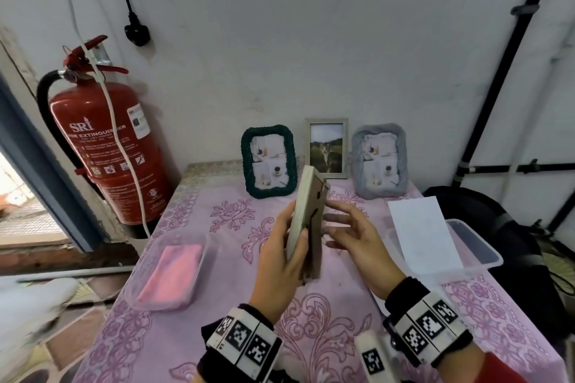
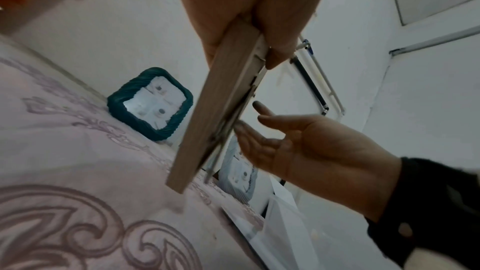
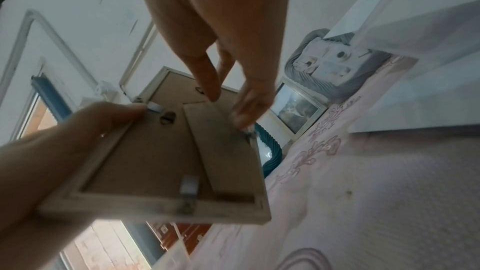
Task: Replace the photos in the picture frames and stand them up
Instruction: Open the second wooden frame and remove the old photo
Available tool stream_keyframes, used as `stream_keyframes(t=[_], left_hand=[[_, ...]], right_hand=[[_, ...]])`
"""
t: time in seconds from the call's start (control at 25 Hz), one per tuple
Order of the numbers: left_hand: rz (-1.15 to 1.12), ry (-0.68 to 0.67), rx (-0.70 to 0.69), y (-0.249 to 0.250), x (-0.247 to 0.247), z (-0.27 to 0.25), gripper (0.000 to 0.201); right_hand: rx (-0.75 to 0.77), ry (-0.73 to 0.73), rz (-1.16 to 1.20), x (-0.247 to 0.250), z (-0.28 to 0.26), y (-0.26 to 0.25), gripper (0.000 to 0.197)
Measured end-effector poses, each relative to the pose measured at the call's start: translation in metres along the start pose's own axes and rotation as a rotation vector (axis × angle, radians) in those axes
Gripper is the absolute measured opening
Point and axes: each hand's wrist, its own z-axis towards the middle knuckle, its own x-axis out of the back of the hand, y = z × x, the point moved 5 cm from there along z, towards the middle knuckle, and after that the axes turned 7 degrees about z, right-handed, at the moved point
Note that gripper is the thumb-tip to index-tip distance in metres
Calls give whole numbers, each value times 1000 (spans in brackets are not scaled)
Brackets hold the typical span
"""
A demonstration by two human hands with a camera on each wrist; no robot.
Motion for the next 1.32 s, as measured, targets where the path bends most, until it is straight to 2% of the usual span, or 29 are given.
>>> stream_keyframes(t=[0.08, 0.16, 0.28, 0.4, 0.52, 0.68, 0.96, 1.24, 1.32], left_hand=[[-137, 17, 39, -4, 6, 1, 39], [-287, 30, 97, -10, 8, 1, 38], [-433, 107, 212, -23, 17, 0, 39], [-470, 118, 303, -39, 19, -4, 37], [-365, 111, 350, -54, 21, -9, 35], [115, 97, 401, -75, 36, -15, 45], [242, -2, 444, -83, 38, -20, 50], [253, -123, 541, -104, 38, -20, 22], [288, -130, 580, -107, 40, -16, 27]], right_hand=[[36, 73, -139, 4, -1, 3, 47], [-1, 116, -113, 8, -3, 9, 54], [-98, 87, -21, 10, -2, 15, 52], [-80, 71, -57, 14, -2, 15, 46], [-98, 68, -94, 18, -5, 20, 48], [-155, 57, -152, 23, -7, 33, 49], [-295, -1, -194, 21, 0, 57, 46], [-319, -40, -382, 23, 6, 66, 50], [-294, -36, -458, 23, 8, 63, 56]])
